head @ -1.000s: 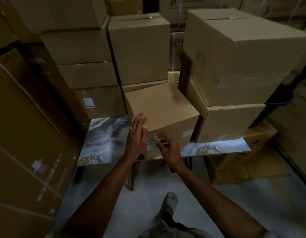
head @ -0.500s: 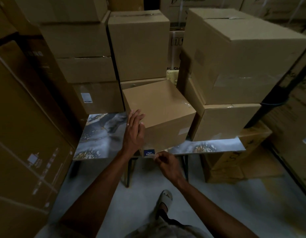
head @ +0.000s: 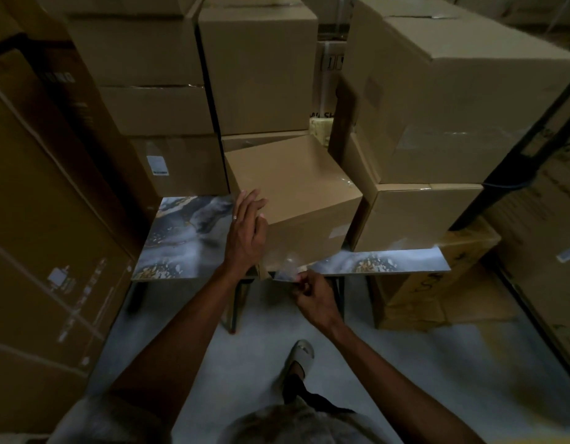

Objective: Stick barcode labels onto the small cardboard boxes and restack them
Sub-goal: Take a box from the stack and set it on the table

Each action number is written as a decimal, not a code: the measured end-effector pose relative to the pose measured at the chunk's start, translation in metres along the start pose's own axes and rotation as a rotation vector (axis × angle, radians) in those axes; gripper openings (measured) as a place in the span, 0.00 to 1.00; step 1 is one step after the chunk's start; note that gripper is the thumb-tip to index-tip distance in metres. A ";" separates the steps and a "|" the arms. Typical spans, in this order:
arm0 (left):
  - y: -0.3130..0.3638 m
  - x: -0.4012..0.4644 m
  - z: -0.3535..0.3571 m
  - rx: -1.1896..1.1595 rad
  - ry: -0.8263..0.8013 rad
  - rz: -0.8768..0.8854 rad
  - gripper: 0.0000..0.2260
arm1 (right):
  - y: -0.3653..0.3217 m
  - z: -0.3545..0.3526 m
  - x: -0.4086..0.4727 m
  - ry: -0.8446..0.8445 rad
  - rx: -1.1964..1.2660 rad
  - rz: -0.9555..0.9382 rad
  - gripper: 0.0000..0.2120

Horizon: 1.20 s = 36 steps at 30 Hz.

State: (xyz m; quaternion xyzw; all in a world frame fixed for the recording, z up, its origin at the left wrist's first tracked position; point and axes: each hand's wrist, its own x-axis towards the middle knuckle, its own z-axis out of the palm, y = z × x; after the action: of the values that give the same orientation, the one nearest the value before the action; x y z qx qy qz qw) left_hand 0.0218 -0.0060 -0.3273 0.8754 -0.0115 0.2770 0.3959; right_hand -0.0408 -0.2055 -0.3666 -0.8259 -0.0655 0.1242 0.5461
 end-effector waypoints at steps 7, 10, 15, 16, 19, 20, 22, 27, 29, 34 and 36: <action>0.002 -0.001 0.002 -0.007 0.010 -0.026 0.19 | -0.001 -0.018 -0.014 0.089 -0.017 -0.070 0.10; 0.003 -0.002 0.004 -0.008 0.027 -0.044 0.18 | -0.010 -0.033 -0.018 0.079 0.073 -0.064 0.11; 0.013 -0.001 0.004 0.000 0.078 -0.053 0.17 | -0.023 -0.053 -0.027 0.104 0.195 -0.050 0.18; 0.017 0.001 0.003 0.011 0.100 -0.057 0.16 | -0.025 -0.058 -0.028 0.121 0.215 -0.048 0.19; 0.037 0.007 0.001 0.066 0.168 -0.007 0.15 | -0.032 -0.074 -0.034 0.148 0.242 -0.032 0.30; 0.047 0.006 0.001 0.092 0.183 0.020 0.16 | -0.034 -0.079 -0.034 0.146 0.242 -0.037 0.35; 0.071 0.000 0.005 0.136 0.209 0.080 0.16 | -0.035 -0.091 -0.034 0.166 0.240 -0.048 0.39; 0.106 -0.024 0.035 0.014 0.115 0.179 0.11 | -0.028 -0.125 -0.026 0.250 0.241 -0.024 0.31; 0.110 -0.034 0.051 -0.023 0.052 0.200 0.10 | -0.023 -0.142 -0.022 0.289 0.243 -0.028 0.31; 0.124 -0.044 0.096 -0.070 -0.070 0.180 0.13 | -0.008 -0.192 -0.011 0.411 0.291 -0.031 0.28; 0.131 -0.045 0.117 -0.083 -0.132 0.157 0.15 | 0.001 -0.215 -0.007 0.434 0.303 -0.029 0.27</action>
State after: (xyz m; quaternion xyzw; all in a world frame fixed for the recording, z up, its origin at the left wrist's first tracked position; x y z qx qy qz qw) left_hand 0.0083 -0.1872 -0.3219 0.8710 -0.1173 0.2483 0.4074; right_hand 0.0117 -0.3978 -0.2861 -0.7410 0.0608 -0.0554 0.6664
